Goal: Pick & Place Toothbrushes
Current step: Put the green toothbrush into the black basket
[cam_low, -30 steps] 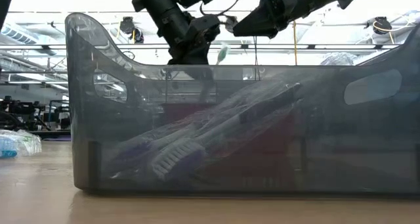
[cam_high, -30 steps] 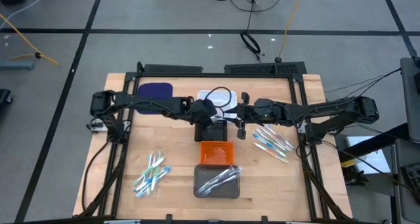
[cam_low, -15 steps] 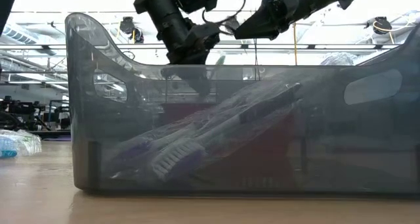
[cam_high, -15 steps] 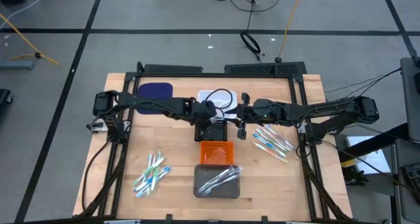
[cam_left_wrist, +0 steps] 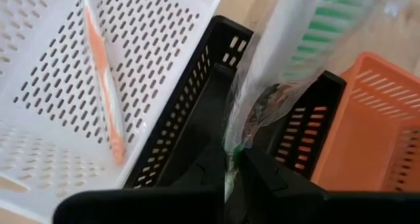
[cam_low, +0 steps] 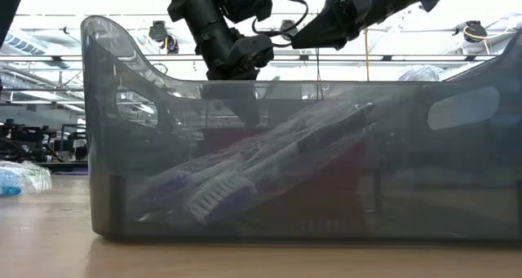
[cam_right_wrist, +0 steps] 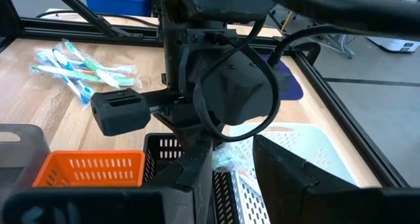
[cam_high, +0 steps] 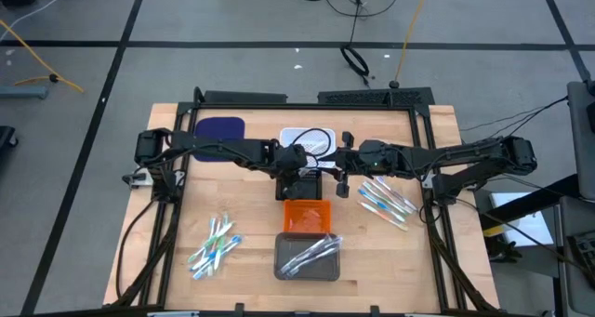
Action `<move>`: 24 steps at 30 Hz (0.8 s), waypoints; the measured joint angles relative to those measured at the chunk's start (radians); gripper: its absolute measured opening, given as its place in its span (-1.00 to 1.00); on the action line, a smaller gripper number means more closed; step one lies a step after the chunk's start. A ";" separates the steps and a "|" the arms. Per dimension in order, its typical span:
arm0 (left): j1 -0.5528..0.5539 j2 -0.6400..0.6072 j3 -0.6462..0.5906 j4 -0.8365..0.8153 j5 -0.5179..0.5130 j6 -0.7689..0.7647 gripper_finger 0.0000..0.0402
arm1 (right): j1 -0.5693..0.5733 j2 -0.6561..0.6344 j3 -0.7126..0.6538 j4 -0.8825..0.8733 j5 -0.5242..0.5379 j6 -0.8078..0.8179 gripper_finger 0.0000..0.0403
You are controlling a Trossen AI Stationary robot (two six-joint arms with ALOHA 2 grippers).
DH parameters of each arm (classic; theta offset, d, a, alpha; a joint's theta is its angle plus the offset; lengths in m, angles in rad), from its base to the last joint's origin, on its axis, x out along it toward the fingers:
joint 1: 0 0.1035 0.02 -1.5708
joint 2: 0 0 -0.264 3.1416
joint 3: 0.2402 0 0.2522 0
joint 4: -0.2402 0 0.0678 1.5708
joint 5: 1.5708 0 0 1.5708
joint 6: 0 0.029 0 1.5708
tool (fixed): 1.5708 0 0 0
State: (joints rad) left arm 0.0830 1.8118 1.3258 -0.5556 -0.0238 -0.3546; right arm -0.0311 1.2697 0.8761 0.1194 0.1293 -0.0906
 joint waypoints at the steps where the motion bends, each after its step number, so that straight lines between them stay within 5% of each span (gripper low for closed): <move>1: 0.000 0.000 0.000 0.000 0.000 0.005 -0.89 | 0.000 0.000 0.000 -0.001 0.000 0.000 -0.50; 16: 0.000 0.000 0.000 0.006 0.000 0.003 -0.22 | 0.000 0.000 0.000 -0.006 0.000 0.000 -0.50; 24: 0.000 -0.039 0.000 -0.045 0.005 0.009 -0.05 | 0.000 0.000 0.000 -0.032 0.000 0.000 -0.50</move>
State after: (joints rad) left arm 0.0829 1.7725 1.3258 -0.6005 -0.0185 -0.3456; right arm -0.0315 1.2697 0.8761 0.0870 0.1295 -0.0906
